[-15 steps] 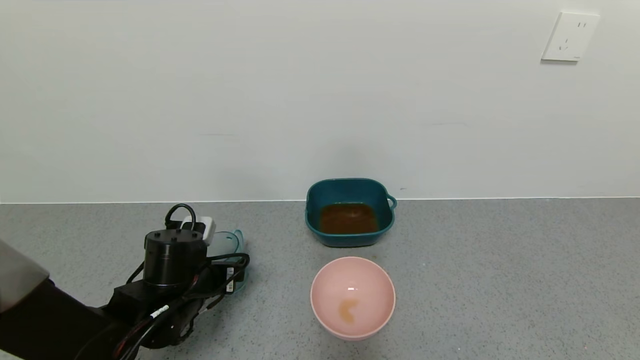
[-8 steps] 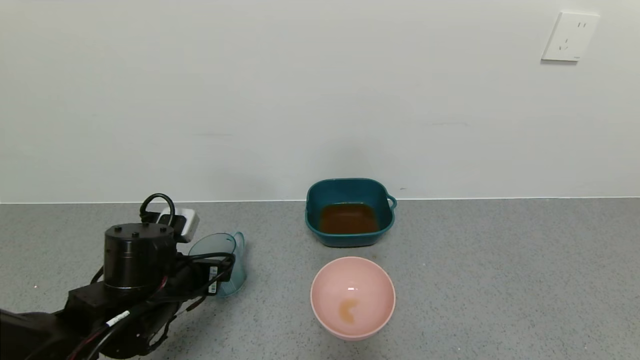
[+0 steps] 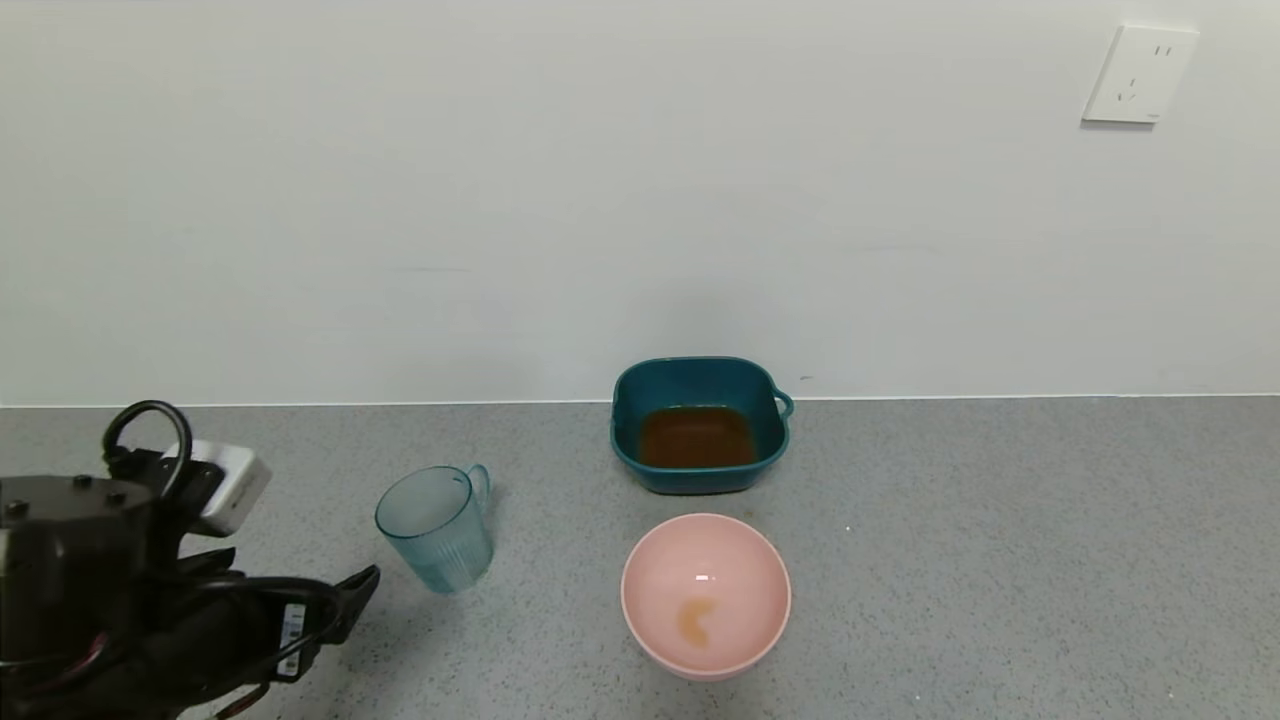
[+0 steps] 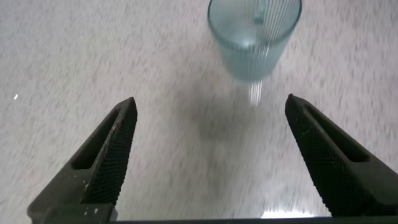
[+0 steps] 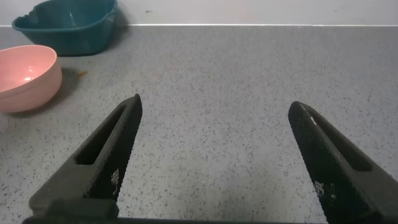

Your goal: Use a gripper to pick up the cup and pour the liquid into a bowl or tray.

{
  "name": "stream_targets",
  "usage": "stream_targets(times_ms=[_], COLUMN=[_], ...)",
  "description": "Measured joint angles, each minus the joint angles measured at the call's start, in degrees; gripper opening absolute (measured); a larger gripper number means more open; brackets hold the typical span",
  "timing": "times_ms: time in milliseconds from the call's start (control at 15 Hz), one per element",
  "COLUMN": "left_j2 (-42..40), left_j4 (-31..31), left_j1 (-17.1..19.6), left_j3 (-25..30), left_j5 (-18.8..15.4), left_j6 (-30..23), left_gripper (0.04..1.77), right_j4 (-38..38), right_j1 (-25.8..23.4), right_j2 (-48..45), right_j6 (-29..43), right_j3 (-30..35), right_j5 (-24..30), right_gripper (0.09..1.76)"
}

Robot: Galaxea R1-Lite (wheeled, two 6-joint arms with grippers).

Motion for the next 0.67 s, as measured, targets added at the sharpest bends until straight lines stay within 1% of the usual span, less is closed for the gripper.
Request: stream_targets(times_ms=[133,267,667], left_j2=[-6.5,-12.51,-28.5], left_j4=[8.34,15.04,28.68], left_j1=[-0.11,-0.13,-0.05], left_j3=[-0.33,-0.57,0.02], left_j5=[-0.22,-0.26,-0.2], left_j6=[0.0,-0.11,-0.41], left_gripper=[1.7,1.7,1.71], right_j4=[-0.02,0.0,-0.02], right_j1=[0.0,0.0,0.0], right_j2=[0.0,0.0,0.0], right_j6=[0.0,0.0,0.0], right_j3=[0.0,0.0,0.0], right_j5=[-0.05,-0.02,-0.05], right_gripper=[1.71,1.71,1.71])
